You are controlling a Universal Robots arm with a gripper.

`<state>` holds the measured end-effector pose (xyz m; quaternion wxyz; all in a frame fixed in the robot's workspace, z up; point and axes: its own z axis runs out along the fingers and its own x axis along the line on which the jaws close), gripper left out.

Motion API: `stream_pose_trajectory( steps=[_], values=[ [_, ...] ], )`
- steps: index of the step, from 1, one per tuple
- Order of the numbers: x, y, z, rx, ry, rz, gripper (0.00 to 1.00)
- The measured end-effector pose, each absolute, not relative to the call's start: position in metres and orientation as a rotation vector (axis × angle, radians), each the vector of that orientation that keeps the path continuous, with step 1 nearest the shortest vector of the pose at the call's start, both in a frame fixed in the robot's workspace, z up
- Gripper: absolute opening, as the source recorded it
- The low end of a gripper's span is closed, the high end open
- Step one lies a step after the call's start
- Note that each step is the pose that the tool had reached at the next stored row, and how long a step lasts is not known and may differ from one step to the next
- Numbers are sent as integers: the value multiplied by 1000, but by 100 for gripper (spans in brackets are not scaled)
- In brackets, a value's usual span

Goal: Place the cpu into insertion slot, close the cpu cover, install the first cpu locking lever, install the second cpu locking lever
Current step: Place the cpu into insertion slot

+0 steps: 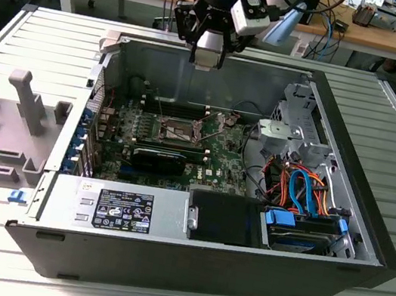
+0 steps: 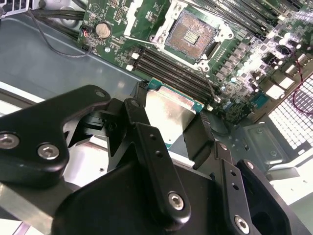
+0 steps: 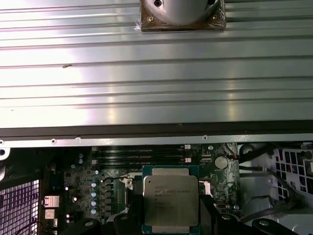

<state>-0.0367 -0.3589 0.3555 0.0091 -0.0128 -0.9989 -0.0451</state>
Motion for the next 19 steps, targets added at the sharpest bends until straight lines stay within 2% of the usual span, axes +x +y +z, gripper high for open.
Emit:
stream_pose_trajectory(
  steps=[19],
  values=[
    [-38,-363,353,-40,-3120,-141,55]
  ],
)
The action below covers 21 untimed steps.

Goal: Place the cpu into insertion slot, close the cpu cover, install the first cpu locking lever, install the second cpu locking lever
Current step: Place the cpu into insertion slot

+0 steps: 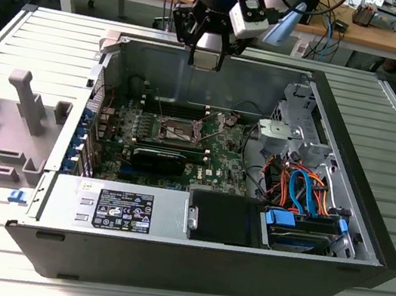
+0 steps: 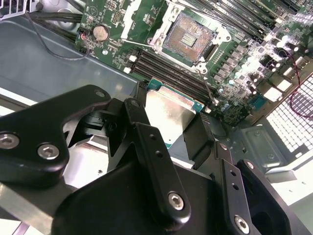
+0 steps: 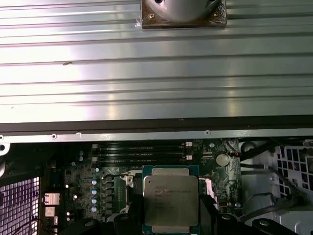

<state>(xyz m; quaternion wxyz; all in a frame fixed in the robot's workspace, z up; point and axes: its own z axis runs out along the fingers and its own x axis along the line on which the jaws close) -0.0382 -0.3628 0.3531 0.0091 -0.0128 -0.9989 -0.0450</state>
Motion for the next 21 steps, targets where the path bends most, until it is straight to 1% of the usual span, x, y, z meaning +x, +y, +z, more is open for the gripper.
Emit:
stream_pose_trajectory(
  steps=[21],
  values=[
    [-39,-365,350,-40,-3120,-141,55]
  ],
)
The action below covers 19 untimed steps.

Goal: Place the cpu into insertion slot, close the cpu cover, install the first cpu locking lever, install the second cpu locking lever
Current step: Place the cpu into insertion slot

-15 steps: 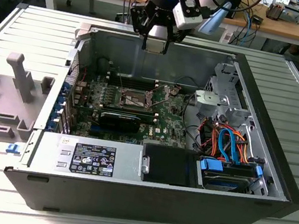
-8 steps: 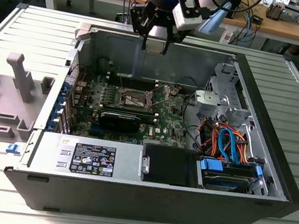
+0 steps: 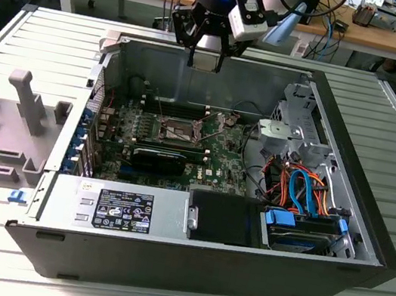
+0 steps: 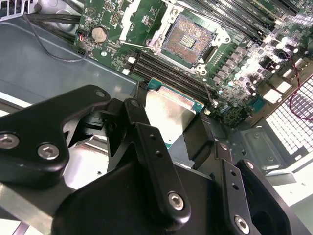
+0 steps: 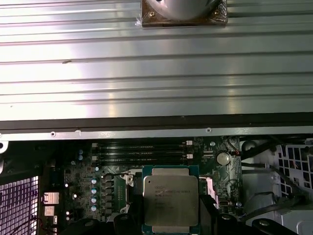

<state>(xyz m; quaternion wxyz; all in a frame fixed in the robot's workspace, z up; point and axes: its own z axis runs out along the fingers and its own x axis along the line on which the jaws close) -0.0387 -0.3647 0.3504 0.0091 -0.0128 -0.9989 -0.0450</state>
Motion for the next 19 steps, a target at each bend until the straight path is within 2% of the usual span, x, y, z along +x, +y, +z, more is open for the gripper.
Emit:
stream_pose_trajectory(
  steps=[19],
  values=[
    [-39,-366,347,-40,-3120,-141,55]
  ],
)
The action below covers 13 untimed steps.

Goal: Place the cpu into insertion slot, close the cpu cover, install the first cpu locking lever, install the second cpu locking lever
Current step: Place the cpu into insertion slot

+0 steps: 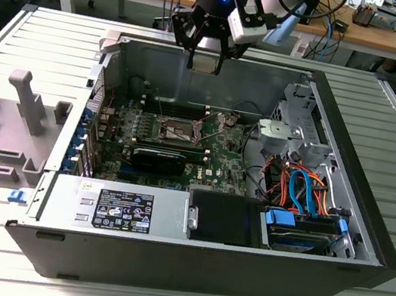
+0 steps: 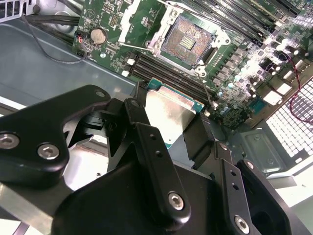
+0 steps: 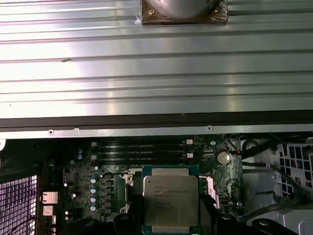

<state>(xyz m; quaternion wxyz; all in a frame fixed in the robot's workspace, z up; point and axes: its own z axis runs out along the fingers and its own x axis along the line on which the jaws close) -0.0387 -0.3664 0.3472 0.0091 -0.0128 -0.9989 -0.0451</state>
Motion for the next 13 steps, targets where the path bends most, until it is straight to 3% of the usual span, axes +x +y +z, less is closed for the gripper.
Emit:
stream_pose_trajectory(
  steps=[13],
  values=[
    [-39,-369,346,-40,-3120,-140,55]
  ],
)
